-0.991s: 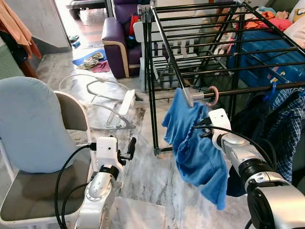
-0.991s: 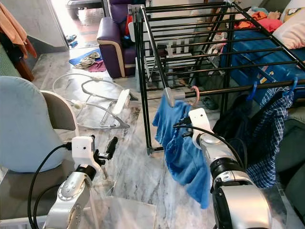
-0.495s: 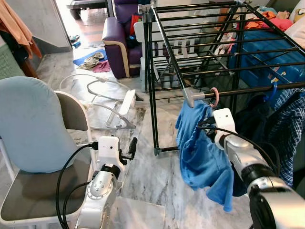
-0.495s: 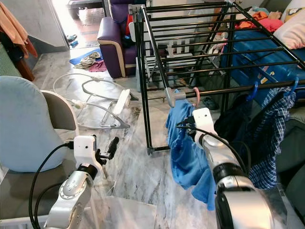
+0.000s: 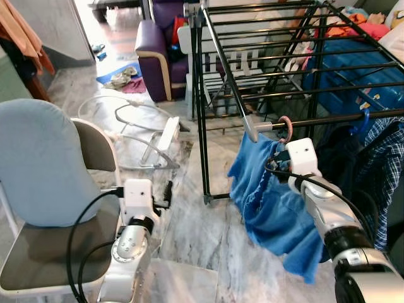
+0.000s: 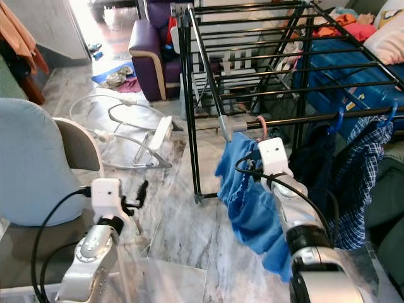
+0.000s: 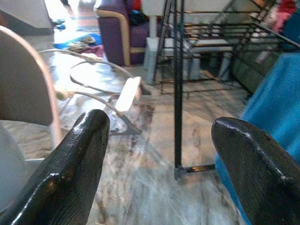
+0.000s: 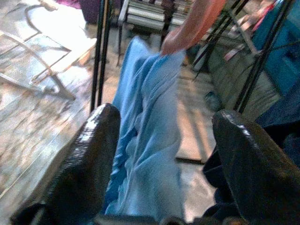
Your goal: Hang hanger
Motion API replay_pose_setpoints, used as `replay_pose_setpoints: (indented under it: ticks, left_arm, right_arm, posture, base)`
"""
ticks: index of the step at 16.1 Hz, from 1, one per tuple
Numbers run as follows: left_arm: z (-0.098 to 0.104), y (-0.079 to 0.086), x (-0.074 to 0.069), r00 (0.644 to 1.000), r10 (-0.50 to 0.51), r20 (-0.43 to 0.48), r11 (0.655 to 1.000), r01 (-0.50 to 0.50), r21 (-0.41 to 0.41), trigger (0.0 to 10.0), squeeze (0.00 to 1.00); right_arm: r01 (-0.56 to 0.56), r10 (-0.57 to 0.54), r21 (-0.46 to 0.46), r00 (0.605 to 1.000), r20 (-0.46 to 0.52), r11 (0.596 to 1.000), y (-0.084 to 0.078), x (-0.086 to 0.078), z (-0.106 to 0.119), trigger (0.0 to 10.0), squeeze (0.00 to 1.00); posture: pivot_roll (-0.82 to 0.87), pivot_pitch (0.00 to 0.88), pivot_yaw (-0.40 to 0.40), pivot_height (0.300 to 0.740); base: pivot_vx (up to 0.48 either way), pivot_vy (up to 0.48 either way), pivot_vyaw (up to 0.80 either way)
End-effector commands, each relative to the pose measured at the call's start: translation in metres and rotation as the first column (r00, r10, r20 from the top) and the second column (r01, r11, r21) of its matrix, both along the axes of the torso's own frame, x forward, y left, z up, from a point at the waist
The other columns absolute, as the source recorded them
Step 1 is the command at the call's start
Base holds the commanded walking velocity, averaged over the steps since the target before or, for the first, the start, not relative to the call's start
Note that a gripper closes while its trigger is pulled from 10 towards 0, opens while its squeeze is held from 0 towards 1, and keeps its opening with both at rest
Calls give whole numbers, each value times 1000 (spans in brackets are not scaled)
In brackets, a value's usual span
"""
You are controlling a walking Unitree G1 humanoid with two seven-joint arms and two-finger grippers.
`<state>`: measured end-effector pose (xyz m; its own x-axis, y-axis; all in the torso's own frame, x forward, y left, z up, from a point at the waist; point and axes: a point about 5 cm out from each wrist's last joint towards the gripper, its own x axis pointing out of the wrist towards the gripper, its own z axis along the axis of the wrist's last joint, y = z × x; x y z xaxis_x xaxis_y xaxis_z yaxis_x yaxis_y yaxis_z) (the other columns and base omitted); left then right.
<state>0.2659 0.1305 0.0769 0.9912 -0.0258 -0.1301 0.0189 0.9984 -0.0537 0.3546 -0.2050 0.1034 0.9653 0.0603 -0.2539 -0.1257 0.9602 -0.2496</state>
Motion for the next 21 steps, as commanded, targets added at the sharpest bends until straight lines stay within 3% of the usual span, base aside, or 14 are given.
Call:
replay_pose_setpoints:
  ticks: [1,5,9,13,14,16,18,19,21]
  left_arm:
    - [7,4,1,999,29,17,1000,-29,0,10000,0]
    - [9,8,-3,999,54,7,998,-54,17,10000,0]
    - [12,8,0,997,74,11,996,-75,42,10000,0]
    - [12,6,1,997,73,1,996,-72,61,10000,0]
    - [12,6,2,997,72,2,995,-72,63,10000,0]
    - [12,5,2,997,74,-1,995,-73,62,10000,0]
    - [12,4,3,997,77,-5,995,-77,59,10000,0]
    - [12,4,3,997,78,-4,995,-78,59,10000,0]
    - [13,4,3,997,83,0,995,-83,64,10000,0]
  right_arm:
    - [2,-2,-4,998,58,1000,-1,-2,9,10000,1000]
    - [7,-5,-17,992,129,1000,-7,-25,18,10000,1000]
    - [-11,14,-24,991,135,1000,-8,-42,13,10000,1000]
    - [-45,46,-16,993,113,999,3,-54,9,10000,1000]
    - [-55,56,-15,993,107,998,6,-55,8,10000,769]
    - [-60,61,-14,992,108,998,8,-55,9,10000,125]
    - [-62,64,-14,992,105,998,9,-54,10,10000,90]
    - [-64,66,-15,993,103,998,9,-53,12,10000,0]
    - [-68,70,-15,993,98,998,10,-53,12,10000,0]
  posture:
    - [-108,44,26,740]
    - [-110,55,30,740]
    - [-113,55,34,740]
    - [-113,52,30,740]
    - [-110,47,29,740]
    - [-109,46,27,740]
    - [-110,44,25,740]
    - [-111,46,22,740]
    - [-112,47,21,740]
  base:
    - [0,0,0]
    - [0,0,0]
    - [0,0,0]
    - [0,0,0]
    - [0,0,0]
    - [0,0,0]
    - [-127,0,0]
    - [-259,0,0]
    - [-259,0,0]
